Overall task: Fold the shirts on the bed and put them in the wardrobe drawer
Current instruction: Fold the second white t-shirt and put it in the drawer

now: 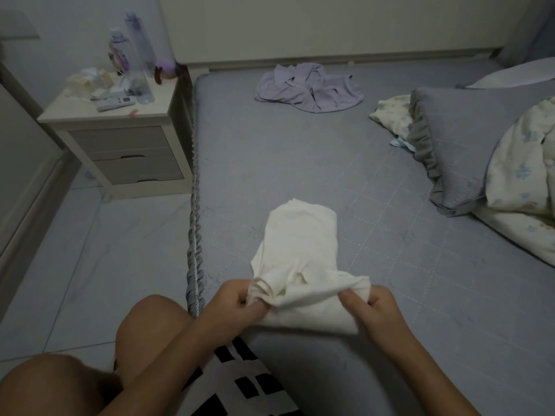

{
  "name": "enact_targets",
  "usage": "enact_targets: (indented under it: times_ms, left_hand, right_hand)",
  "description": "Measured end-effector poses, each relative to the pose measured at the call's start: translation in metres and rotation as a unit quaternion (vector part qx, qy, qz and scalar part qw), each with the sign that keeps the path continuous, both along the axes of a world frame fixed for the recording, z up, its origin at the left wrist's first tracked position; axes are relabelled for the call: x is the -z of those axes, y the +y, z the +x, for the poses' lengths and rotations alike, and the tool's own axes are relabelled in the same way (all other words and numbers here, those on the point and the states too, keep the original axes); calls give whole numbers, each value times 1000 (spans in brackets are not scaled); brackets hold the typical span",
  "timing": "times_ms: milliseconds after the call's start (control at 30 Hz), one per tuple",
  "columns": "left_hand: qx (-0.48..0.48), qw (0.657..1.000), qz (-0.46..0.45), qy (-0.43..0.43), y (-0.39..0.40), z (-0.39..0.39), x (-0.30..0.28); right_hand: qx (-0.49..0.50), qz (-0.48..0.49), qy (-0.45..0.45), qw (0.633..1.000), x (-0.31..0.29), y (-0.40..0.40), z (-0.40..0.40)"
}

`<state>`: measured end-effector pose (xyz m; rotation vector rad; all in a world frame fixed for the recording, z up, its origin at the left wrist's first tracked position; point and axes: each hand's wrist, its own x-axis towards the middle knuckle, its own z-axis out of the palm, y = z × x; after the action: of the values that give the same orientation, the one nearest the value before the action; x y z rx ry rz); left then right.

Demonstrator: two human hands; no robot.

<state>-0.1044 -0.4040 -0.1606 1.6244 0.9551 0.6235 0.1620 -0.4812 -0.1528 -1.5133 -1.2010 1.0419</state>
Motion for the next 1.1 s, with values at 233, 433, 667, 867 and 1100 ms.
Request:
enact_targets:
  times_ms: [233, 433, 667, 867, 1100]
  left_hand:
    - [-136, 982, -128, -27, 29, 30, 1]
    - [-235, 947, -82, 205, 41, 44, 43]
    - [-276, 940, -47, 193, 43, 42, 59]
    - [-293, 913, -211, 187, 54, 40, 53]
    - [-213, 842, -495, -32, 37, 25, 34]
  right_hand:
    - [113, -56, -62, 990, -7, 60, -3]
    - [129, -162, -180, 962, 44, 95, -35]
    - [161, -123, -217, 955, 49, 84, -29]
    - [137, -242, -163, 947, 44, 80, -26]
    - [79, -289, 39, 953, 34, 56, -24]
